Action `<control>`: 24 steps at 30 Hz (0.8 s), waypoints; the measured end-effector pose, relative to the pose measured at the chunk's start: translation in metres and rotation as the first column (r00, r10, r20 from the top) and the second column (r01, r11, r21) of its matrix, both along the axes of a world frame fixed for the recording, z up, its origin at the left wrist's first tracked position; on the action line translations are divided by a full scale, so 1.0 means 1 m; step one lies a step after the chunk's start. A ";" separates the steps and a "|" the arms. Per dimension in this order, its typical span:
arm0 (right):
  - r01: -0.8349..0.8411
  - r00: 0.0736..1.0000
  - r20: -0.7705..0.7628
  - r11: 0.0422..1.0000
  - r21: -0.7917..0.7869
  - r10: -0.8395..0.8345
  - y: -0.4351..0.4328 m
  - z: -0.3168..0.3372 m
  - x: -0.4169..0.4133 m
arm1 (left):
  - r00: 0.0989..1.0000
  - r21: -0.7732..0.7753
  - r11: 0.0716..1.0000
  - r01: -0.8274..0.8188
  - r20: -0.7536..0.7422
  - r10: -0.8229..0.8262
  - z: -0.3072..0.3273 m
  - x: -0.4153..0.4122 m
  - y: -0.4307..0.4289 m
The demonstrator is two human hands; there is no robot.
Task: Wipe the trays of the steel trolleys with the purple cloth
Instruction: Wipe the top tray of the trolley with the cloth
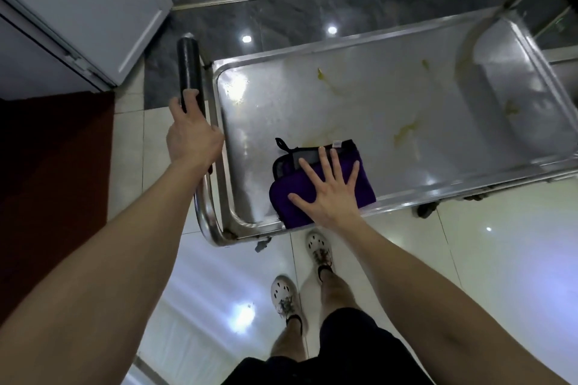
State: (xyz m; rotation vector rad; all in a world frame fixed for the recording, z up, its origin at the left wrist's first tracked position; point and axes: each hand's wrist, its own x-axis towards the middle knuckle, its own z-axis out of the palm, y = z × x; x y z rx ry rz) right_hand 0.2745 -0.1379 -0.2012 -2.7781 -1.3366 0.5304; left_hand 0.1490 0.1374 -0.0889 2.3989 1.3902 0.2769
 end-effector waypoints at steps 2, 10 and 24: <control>-0.012 1.000 0.007 1.000 0.001 0.012 0.005 0.001 0.023 | 1.000 -0.016 1.000 -0.026 0.009 0.026 -0.002 0.003 0.004; 0.015 0.998 0.058 1.000 0.020 -0.016 0.072 0.000 0.162 | 0.996 -0.045 0.995 -0.085 0.038 0.086 -0.007 0.016 0.018; -0.105 0.993 0.063 0.988 0.109 0.098 0.293 -0.018 0.194 | 0.988 -0.034 0.991 -0.131 0.074 0.133 -0.006 0.042 0.014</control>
